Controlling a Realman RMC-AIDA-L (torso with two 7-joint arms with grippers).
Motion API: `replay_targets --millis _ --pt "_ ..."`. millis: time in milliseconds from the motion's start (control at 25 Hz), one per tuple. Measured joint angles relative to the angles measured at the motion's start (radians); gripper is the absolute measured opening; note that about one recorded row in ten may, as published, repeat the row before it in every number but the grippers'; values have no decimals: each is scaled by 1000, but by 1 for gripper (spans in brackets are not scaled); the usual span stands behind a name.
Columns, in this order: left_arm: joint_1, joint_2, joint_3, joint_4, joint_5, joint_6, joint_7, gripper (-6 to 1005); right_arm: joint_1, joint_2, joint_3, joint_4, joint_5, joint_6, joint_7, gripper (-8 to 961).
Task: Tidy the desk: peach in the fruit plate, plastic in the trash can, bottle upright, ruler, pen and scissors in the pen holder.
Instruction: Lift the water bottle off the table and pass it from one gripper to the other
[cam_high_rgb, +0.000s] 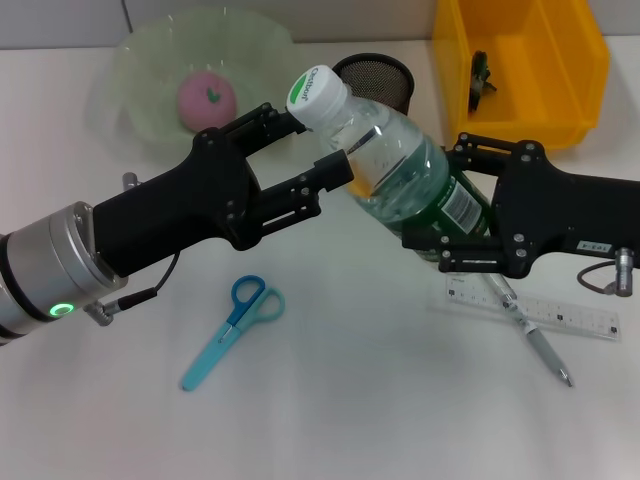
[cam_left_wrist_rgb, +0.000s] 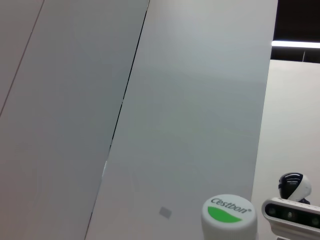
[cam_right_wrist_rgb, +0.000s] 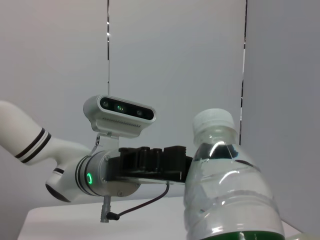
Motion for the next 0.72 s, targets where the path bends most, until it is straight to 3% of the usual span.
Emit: replay_targets --millis 720 --pt "1 1 0 -12 0 18 -6 734 56 0 -2 117 -1 1 -56 762"
